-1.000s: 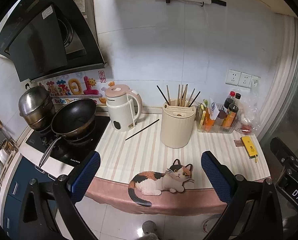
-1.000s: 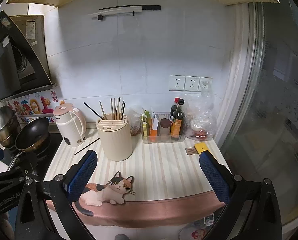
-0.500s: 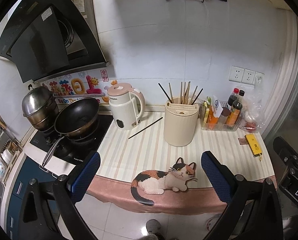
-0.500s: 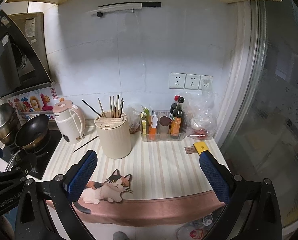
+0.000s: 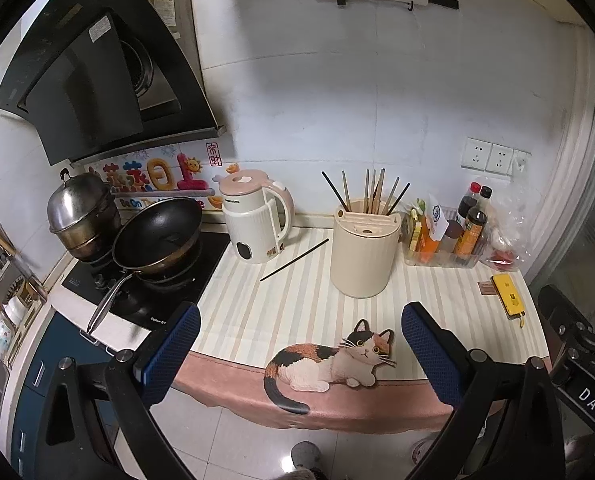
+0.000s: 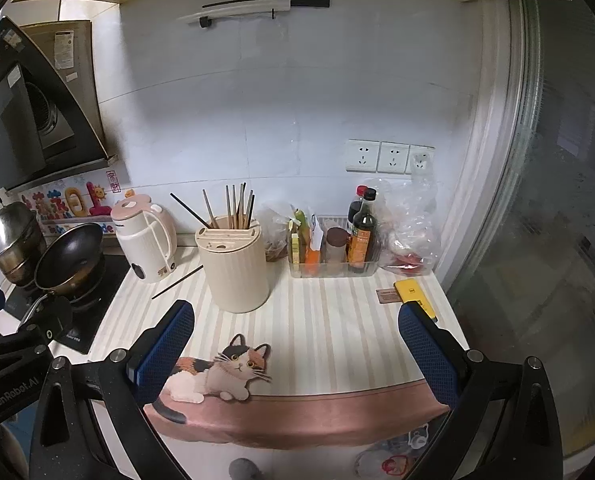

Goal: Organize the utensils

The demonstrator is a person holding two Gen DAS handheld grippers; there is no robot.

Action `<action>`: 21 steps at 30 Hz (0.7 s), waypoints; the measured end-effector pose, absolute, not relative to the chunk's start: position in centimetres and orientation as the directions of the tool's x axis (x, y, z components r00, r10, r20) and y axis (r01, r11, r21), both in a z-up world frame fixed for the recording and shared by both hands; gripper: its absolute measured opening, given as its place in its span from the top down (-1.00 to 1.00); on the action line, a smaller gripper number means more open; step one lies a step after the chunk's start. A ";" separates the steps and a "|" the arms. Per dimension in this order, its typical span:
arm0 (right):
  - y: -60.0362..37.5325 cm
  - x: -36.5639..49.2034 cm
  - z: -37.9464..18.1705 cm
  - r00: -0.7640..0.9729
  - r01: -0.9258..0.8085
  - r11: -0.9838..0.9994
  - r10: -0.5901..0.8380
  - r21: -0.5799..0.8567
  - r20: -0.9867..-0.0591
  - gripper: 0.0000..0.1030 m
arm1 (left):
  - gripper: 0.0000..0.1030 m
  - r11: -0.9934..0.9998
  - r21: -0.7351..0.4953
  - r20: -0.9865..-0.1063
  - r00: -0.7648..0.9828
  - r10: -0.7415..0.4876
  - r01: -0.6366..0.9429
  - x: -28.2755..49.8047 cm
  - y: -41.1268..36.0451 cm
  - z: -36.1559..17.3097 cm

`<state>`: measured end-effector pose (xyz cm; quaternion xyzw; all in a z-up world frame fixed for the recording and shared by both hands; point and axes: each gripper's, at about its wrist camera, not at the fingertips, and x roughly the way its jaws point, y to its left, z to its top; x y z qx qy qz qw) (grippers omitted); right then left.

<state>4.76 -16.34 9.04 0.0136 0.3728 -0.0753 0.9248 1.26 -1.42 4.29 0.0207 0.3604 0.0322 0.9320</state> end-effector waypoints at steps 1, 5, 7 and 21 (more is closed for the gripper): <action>-16.3 4.7 9.0 0.711 0.148 0.989 -0.128 -0.031 -0.692 -1.00 | -1.00 0.997 0.061 -0.670 0.739 0.076 -0.047 1.3 -1.4 4.3; -16.2 4.7 9.0 0.709 0.149 0.988 -0.128 -0.030 -0.693 -1.00 | -1.00 0.997 0.062 -0.671 0.738 0.075 -0.045 1.3 -1.4 4.3; -16.2 4.7 9.0 0.709 0.149 0.988 -0.129 -0.031 -0.693 -1.00 | -1.00 0.997 0.061 -0.670 0.738 0.074 -0.044 1.3 -1.4 4.3; -16.3 4.8 8.8 0.707 0.144 0.989 -0.124 -0.030 -0.696 -1.00 | -1.00 0.997 0.060 -0.670 0.739 0.075 -0.047 1.3 -1.2 4.3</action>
